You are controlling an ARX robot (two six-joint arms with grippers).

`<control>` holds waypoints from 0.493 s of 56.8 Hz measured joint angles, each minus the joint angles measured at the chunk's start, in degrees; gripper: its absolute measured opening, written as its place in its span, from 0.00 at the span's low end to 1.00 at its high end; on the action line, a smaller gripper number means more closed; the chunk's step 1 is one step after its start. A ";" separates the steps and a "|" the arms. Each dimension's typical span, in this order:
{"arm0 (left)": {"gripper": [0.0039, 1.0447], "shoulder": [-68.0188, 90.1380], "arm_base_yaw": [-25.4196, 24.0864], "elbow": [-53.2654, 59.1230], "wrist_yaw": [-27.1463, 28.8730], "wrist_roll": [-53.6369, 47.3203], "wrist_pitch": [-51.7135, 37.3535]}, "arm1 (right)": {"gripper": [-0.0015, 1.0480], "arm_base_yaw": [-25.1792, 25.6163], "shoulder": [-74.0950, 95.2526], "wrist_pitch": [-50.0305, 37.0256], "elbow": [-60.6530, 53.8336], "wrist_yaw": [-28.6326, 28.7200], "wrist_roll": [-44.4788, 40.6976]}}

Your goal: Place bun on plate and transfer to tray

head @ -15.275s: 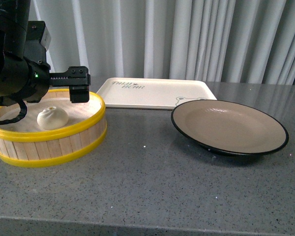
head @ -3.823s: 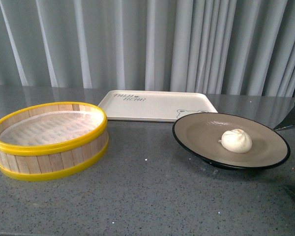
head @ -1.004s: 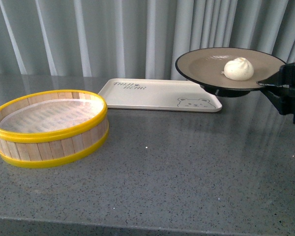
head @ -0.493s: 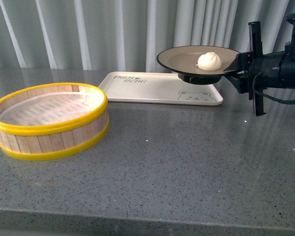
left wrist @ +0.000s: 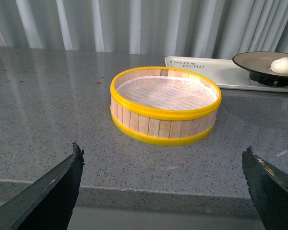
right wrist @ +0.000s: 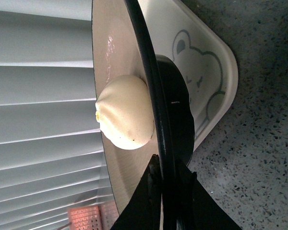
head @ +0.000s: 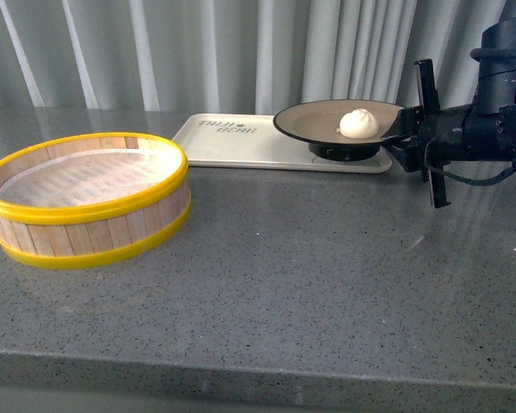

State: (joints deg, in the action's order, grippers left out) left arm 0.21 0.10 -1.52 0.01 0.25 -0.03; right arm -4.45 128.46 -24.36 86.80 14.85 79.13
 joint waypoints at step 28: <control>0.94 0.00 0.00 0.00 0.00 0.00 0.00 | 0.03 0.11 6.45 3.50 10.29 1.31 -1.33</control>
State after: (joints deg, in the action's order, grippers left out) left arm 0.21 0.10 -1.52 0.01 0.25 -0.03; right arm -4.34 134.91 -20.86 97.10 16.16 77.80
